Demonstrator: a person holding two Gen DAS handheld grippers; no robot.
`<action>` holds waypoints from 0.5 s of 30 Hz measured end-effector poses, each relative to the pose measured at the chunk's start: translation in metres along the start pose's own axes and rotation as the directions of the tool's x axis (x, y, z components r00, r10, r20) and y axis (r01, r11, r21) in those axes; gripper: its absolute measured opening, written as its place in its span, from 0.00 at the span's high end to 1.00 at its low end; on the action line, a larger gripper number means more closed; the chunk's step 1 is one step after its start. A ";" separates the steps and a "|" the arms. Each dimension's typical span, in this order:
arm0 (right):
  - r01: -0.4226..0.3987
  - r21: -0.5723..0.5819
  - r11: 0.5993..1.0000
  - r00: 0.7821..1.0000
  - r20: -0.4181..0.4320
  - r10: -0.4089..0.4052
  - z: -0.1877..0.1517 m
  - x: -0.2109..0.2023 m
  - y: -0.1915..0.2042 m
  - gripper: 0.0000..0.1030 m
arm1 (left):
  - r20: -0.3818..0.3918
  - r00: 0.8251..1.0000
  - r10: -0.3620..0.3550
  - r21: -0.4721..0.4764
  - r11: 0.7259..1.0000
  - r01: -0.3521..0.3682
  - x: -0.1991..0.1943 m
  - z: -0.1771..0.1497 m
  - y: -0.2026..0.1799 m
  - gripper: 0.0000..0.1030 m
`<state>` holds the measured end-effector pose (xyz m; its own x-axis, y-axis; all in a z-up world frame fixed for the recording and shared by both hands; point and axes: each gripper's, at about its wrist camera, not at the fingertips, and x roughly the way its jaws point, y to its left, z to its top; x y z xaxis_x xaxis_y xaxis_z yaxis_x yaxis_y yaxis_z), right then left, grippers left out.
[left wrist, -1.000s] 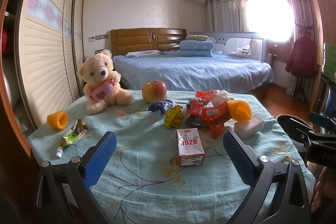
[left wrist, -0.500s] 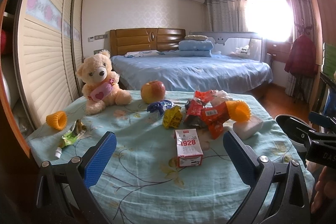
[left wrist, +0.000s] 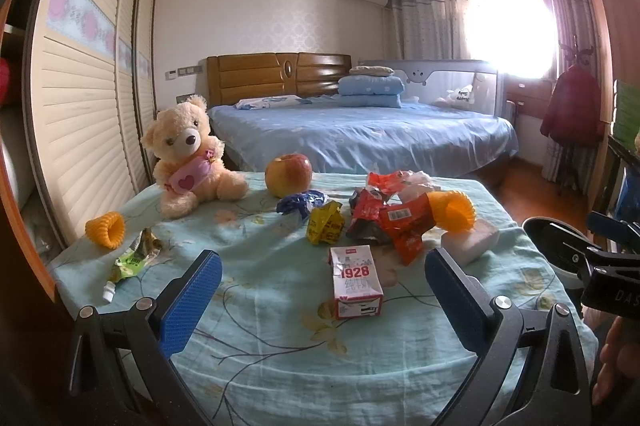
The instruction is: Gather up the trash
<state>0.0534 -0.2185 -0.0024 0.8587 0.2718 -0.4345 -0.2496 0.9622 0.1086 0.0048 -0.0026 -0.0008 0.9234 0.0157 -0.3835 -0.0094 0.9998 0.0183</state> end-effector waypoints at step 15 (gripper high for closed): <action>-0.013 0.004 1.000 1.000 -0.017 0.013 0.000 0.004 -0.002 0.00 | -0.017 1.000 -0.006 0.002 1.000 0.006 0.005 0.000 -0.005 0.01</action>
<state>0.0574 -0.2197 -0.0041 0.8478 0.2841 -0.4479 -0.2590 0.9587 0.1177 0.0095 -0.0080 -0.0034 0.9167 0.0096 -0.3994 -0.0029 0.9998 0.0174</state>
